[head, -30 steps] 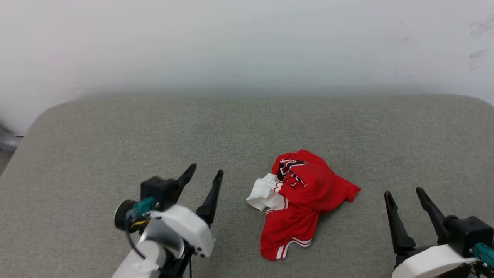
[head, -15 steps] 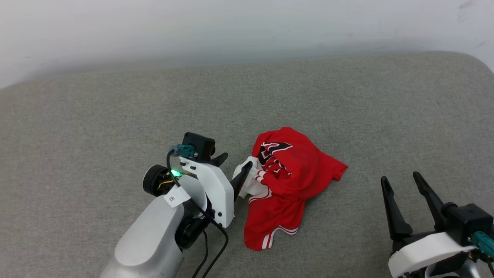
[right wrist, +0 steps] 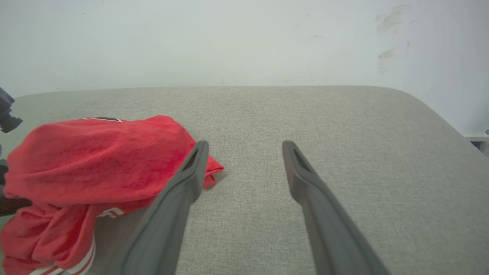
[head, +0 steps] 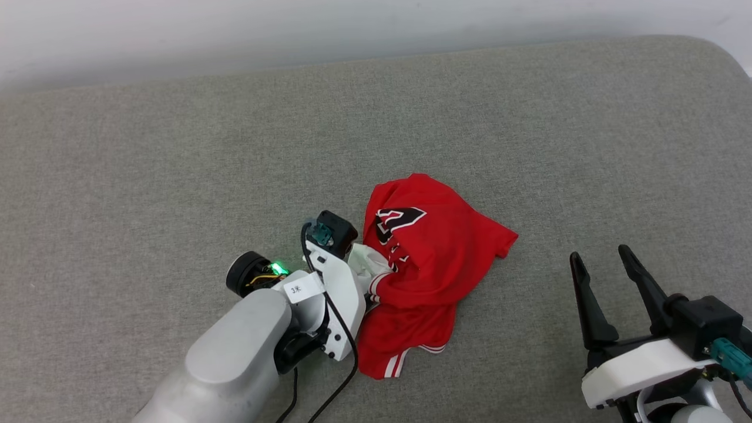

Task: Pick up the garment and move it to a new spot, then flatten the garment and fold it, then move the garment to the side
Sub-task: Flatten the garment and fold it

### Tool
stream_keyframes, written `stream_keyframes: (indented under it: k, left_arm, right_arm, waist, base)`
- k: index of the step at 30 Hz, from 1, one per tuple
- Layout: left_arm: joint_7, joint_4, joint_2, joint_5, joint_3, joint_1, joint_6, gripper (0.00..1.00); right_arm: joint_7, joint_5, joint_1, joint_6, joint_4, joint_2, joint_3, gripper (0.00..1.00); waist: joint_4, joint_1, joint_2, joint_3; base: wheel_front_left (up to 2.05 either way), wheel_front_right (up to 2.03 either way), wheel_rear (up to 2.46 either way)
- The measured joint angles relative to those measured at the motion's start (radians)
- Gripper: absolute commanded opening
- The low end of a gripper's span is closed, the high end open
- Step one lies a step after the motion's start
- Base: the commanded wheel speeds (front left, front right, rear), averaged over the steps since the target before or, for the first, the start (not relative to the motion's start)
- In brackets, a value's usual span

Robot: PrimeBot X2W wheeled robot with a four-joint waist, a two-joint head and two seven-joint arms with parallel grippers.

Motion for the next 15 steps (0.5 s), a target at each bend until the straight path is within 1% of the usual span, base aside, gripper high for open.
stream_keyframes:
  k: [1, 2, 4, 6, 10, 15]
  left_arm:
    - [0.008, 0.006, 0.005, -0.012, -0.015, -0.01, 0.0, 0.24]
    - [0.013, 0.012, 0.009, -0.021, -0.029, -0.018, 0.0, 0.0]
    - [0.011, 0.02, 0.019, -0.035, -0.053, -0.031, 0.0, 0.0]
    - [-0.024, 0.031, 0.026, -0.035, -0.065, -0.04, 0.0, 0.0]
    - [-0.136, 0.047, 0.028, -0.013, -0.06, -0.057, 0.001, 0.0]
    - [-0.262, 0.017, 0.053, -0.006, -0.006, -0.071, 0.046, 0.0]
  right_arm:
    - [-0.001, 0.0, -0.003, 0.0, 0.002, 0.0, 0.0, 1.0]
    - [-0.002, 0.0, -0.005, 0.0, 0.003, 0.0, 0.0, 1.0]
    - [-0.005, 0.001, -0.005, 0.0, 0.008, 0.0, 0.0, 1.0]
    - [-0.009, 0.006, -0.005, 0.0, 0.014, 0.0, -0.001, 1.0]
    - [-0.009, 0.009, -0.007, 0.0, 0.026, 0.0, -0.009, 1.0]
    - [-0.009, 0.017, -0.004, 0.0, 0.038, 0.0, -0.018, 1.0]
  waist:
    - [-0.002, 0.0, 0.0, 0.002]
    - [-0.003, 0.0, 0.0, 0.003]
    - [-0.005, 0.0, 0.0, 0.005]
    - [-0.005, 0.0, 0.0, 0.005]
    - [0.004, 0.0, 0.0, -0.004]
    - [0.024, -0.0001, 0.0, -0.032]
  base:
    - [0.0, 0.0, 0.0]
    - [0.0, 0.0, 0.0]
    - [0.0, 0.0, 0.0]
    - [0.0, 0.0, 0.0]
    - [0.0, 0.0, 0.0]
    - [0.0, 0.0, 0.0]
